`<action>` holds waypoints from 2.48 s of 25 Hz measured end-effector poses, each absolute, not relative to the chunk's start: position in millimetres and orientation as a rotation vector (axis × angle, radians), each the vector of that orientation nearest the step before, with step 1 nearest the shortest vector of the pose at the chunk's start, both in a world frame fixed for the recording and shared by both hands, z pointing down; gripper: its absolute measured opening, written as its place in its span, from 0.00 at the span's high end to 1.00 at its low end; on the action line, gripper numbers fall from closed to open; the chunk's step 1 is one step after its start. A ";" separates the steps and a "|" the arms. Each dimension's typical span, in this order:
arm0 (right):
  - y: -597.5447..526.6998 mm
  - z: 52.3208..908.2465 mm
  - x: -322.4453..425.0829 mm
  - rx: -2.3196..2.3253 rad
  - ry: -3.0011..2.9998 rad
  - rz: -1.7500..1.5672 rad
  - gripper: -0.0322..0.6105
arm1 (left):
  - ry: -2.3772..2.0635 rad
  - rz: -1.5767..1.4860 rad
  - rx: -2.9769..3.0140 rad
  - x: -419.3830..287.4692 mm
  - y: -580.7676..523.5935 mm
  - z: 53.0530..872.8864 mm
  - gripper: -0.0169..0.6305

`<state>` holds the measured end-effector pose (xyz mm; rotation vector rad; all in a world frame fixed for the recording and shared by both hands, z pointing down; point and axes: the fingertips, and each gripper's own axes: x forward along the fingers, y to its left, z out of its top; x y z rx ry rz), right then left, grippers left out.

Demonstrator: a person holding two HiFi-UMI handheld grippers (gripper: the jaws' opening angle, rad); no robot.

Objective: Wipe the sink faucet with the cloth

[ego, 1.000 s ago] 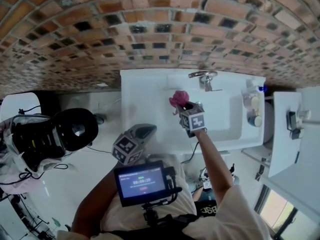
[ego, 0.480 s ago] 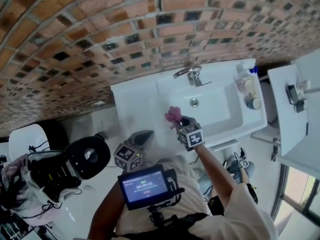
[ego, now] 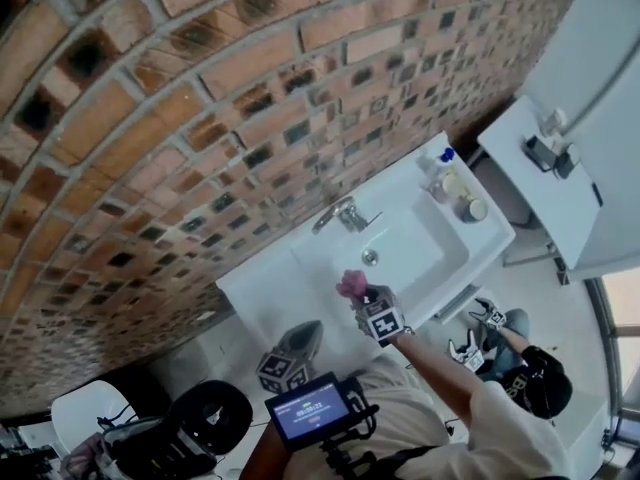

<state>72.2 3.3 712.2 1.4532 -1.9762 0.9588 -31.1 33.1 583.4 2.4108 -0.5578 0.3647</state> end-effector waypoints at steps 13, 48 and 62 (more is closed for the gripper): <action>-143.3 732.4 108.6 1.739 -1.793 0.736 0.81 | -0.611 0.497 2.399 -56.8 12.9 600.7 0.99; -207.6 699.9 154.4 1.911 -1.722 0.467 0.82 | -0.682 0.484 2.458 -63.2 -17.5 583.3 0.99; -196.1 630.2 132.4 1.673 -1.835 -0.082 0.82 | -0.712 0.466 2.452 -58.8 -13.1 580.8 0.99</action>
